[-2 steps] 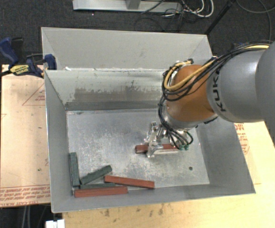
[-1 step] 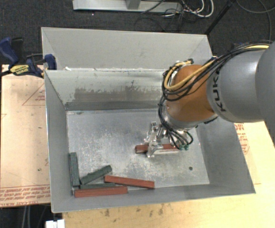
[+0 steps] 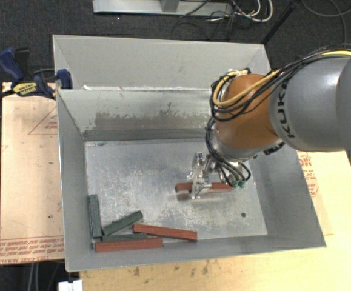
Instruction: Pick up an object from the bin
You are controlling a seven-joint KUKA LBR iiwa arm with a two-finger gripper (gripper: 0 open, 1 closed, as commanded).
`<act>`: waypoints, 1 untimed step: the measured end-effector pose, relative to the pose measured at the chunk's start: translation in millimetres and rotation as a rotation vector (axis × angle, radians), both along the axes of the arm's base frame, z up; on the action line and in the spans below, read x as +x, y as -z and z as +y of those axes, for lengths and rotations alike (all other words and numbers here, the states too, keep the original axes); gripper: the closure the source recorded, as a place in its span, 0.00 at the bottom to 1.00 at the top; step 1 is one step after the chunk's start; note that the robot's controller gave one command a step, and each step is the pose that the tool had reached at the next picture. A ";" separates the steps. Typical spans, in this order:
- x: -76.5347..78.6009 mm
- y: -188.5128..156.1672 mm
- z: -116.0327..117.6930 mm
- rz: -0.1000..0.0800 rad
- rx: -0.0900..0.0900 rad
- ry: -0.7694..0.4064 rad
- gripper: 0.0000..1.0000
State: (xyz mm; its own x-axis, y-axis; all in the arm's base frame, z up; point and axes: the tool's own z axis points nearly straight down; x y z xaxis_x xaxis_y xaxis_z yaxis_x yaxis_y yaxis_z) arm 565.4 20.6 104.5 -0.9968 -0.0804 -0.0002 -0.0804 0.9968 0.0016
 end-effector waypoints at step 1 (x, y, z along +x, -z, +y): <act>0.0 -11.5 -0.9 0.003 0.000 0.001 1.00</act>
Offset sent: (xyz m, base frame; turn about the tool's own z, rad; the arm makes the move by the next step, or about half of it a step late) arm -0.0083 0.0237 0.0787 0.1200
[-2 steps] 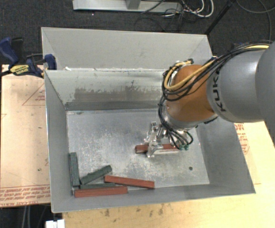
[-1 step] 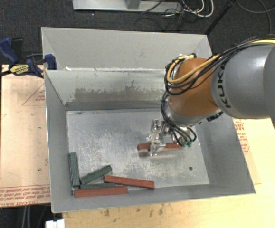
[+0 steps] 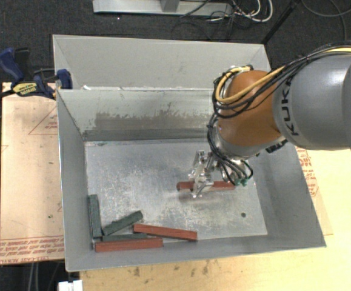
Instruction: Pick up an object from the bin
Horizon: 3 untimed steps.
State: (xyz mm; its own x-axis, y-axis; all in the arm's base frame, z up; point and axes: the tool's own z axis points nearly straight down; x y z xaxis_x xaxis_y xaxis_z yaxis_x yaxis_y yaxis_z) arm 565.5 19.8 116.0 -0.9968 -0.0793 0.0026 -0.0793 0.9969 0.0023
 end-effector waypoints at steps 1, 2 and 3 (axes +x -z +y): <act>-2.3 -39.9 7.1 -0.007 -0.002 0.026 1.00; -0.9 -54.7 13.0 -0.008 0.001 0.116 1.00; -5.5 -74.6 7.5 0.000 -0.002 0.096 1.00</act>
Offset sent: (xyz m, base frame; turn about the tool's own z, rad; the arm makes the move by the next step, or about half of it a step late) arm 0.0028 -0.0062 0.0254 0.0933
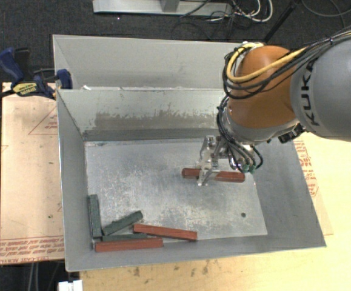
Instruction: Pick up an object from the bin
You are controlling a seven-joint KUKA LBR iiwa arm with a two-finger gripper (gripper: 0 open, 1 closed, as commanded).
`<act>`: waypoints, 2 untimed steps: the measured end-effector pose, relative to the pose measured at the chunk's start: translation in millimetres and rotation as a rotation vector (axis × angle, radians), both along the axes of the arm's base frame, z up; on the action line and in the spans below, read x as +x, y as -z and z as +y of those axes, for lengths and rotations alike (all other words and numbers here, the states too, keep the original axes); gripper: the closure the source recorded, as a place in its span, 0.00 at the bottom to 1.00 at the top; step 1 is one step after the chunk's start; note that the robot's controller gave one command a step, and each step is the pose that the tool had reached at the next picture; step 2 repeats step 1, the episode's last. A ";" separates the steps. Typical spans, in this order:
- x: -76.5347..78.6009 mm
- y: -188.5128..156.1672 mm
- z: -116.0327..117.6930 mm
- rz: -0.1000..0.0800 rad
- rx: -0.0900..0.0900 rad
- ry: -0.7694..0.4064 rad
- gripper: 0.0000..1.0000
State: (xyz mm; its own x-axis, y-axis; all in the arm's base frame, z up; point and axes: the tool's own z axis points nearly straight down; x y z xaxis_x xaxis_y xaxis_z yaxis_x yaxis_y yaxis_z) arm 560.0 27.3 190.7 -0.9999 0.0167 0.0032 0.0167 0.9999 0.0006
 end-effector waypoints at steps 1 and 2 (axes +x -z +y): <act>-5.0 -43.2 6.0 -0.004 0.000 0.009 1.00; -5.0 -43.2 6.0 -0.004 0.000 0.009 1.00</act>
Offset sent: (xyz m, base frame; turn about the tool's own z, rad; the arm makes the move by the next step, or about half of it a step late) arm -0.0057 -0.0486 0.1265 -0.2010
